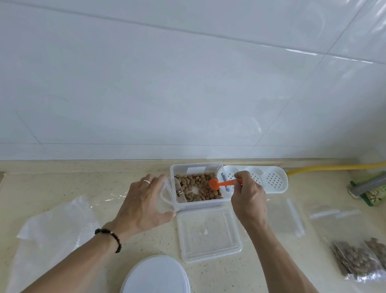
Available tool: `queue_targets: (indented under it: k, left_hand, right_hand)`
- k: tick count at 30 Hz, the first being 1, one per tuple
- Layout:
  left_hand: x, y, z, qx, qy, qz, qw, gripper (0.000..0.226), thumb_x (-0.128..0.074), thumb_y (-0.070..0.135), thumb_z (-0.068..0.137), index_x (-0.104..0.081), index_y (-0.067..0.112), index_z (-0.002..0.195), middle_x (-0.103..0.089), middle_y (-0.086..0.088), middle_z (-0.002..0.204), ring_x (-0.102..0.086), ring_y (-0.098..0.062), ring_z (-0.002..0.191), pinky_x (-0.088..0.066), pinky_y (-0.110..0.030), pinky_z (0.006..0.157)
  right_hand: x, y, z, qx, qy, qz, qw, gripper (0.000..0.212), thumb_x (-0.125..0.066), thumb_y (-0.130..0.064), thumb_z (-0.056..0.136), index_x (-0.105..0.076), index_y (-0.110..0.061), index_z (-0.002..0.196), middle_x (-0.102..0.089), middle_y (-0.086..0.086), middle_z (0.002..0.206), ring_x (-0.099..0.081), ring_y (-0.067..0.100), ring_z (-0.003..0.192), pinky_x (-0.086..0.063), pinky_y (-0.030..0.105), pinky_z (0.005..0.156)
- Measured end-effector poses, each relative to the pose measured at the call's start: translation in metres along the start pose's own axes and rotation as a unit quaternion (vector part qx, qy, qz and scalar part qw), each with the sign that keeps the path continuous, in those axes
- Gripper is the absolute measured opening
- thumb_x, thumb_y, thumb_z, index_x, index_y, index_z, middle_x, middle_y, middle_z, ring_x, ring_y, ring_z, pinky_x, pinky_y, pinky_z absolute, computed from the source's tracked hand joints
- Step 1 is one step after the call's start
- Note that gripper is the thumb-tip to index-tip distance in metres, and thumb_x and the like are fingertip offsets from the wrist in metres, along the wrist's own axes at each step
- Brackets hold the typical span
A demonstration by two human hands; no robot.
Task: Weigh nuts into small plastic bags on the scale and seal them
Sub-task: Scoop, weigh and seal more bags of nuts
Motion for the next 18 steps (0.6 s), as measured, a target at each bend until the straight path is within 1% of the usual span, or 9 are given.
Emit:
queue_targets:
  k: [1, 3, 5, 7, 9, 10, 12, 15, 18]
  left_hand:
    - [-0.002, 0.001, 0.000, -0.002, -0.005, 0.010, 1.000, 0.088, -0.064, 0.063, 0.066, -0.033, 0.021, 0.137, -0.044, 0.003, 0.110, -0.044, -0.018, 0.106, -0.035, -0.036, 0.100]
    - [-0.005, 0.001, -0.001, 0.000, -0.013, 0.019, 1.000, 0.091, -0.065, 0.062, 0.069, -0.030, 0.020, 0.141, -0.043, 0.003, 0.112, -0.044, -0.018, 0.108, -0.034, -0.035, 0.101]
    - [-0.008, 0.000, -0.002, 0.010, -0.019, 0.016, 1.000, 0.094, -0.065, 0.062, 0.070, -0.028, 0.019, 0.144, -0.043, 0.003, 0.115, -0.044, -0.018, 0.110, -0.033, -0.034, 0.102]
    - [-0.008, 0.001, -0.003, 0.013, -0.015, 0.015, 1.000, 0.094, -0.062, 0.064, 0.067, -0.031, 0.018, 0.143, -0.045, 0.002, 0.115, -0.045, -0.018, 0.109, -0.035, -0.036, 0.102]
    - [-0.008, 0.000, -0.004, 0.013, -0.008, 0.018, 1.000, 0.093, -0.058, 0.067, 0.064, -0.035, 0.017, 0.139, -0.045, 0.003, 0.110, -0.047, -0.018, 0.105, -0.038, -0.038, 0.099]
    - [-0.007, -0.001, -0.003, 0.015, -0.005, 0.019, 1.000, 0.092, -0.058, 0.067, 0.064, -0.036, 0.017, 0.139, -0.045, 0.004, 0.108, -0.047, -0.018, 0.103, -0.039, -0.038, 0.098]
    - [-0.006, -0.003, -0.002, 0.017, -0.002, 0.025, 1.000, 0.092, -0.057, 0.068, 0.064, -0.036, 0.018, 0.139, -0.045, 0.004, 0.107, -0.047, -0.018, 0.103, -0.039, -0.038, 0.098]
    - [-0.005, -0.007, 0.002, 0.020, -0.001, 0.040, 0.999, 0.097, -0.053, 0.071, 0.064, -0.034, 0.016, 0.141, -0.048, 0.001, 0.111, -0.048, -0.019, 0.107, -0.038, -0.038, 0.099]
    - [-0.003, -0.009, 0.009, 0.027, -0.002, 0.049, 0.998, 0.099, -0.054, 0.070, 0.065, -0.033, 0.014, 0.143, -0.048, 0.000, 0.116, -0.049, -0.020, 0.112, -0.037, -0.038, 0.100]
  right_hand:
    - [-0.003, 0.000, 0.000, 0.010, -0.008, -0.012, 1.000, 0.010, -0.058, 0.007, 0.089, -0.061, 0.001, 0.097, -0.068, 0.011, 0.072, -0.062, 0.031, 0.057, -0.043, 0.031, 0.049]
    - [-0.011, 0.004, -0.001, -0.010, -0.038, 0.006, 0.999, 0.012, -0.053, 0.006, 0.091, -0.060, 0.001, 0.099, -0.068, 0.012, 0.074, -0.061, 0.030, 0.059, -0.047, 0.036, 0.050]
    - [-0.021, 0.017, -0.006, -0.087, -0.075, 0.055, 0.992, 0.015, -0.049, 0.003, 0.093, -0.060, -0.003, 0.101, -0.068, 0.010, 0.078, -0.061, 0.025, 0.063, -0.049, 0.035, 0.056]
    - [-0.033, 0.032, -0.014, -0.187, -0.108, 0.109, 0.970, 0.015, -0.047, -0.003, 0.095, -0.059, -0.009, 0.102, -0.067, 0.005, 0.084, -0.062, 0.017, 0.068, -0.050, 0.028, 0.058]
    - [-0.044, 0.043, -0.024, -0.263, -0.120, 0.171, 0.942, 0.015, -0.048, -0.007, 0.096, -0.060, -0.009, 0.104, -0.067, 0.004, 0.087, -0.065, 0.019, 0.069, -0.056, 0.032, 0.060]
    - [-0.049, 0.047, -0.029, -0.294, -0.118, 0.200, 0.927, 0.015, -0.048, -0.007, 0.096, -0.061, -0.010, 0.105, -0.066, 0.006, 0.087, -0.066, 0.020, 0.068, -0.057, 0.033, 0.059]
    - [-0.054, 0.053, -0.038, -0.339, -0.098, 0.238, 0.905, 0.016, -0.048, -0.006, 0.097, -0.060, -0.009, 0.106, -0.066, 0.009, 0.085, -0.065, 0.020, 0.062, -0.055, 0.029, 0.055]
    - [-0.055, 0.061, -0.048, -0.397, -0.052, 0.287, 0.870, 0.018, -0.047, -0.001, 0.096, -0.060, -0.008, 0.106, -0.066, 0.014, 0.085, -0.061, 0.019, 0.057, -0.053, 0.027, 0.053]
    - [-0.056, 0.068, -0.056, -0.443, -0.022, 0.323, 0.836, 0.017, -0.048, 0.000, 0.096, -0.058, -0.008, 0.106, -0.067, 0.017, 0.085, -0.060, 0.018, 0.054, -0.051, 0.026, 0.050]
Point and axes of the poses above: each hand's wrist, its own z-axis towards the middle knuckle, its own x-axis out of the back of the hand, y = z × x, the point moved 9 cm from there along z, towards the middle knuckle
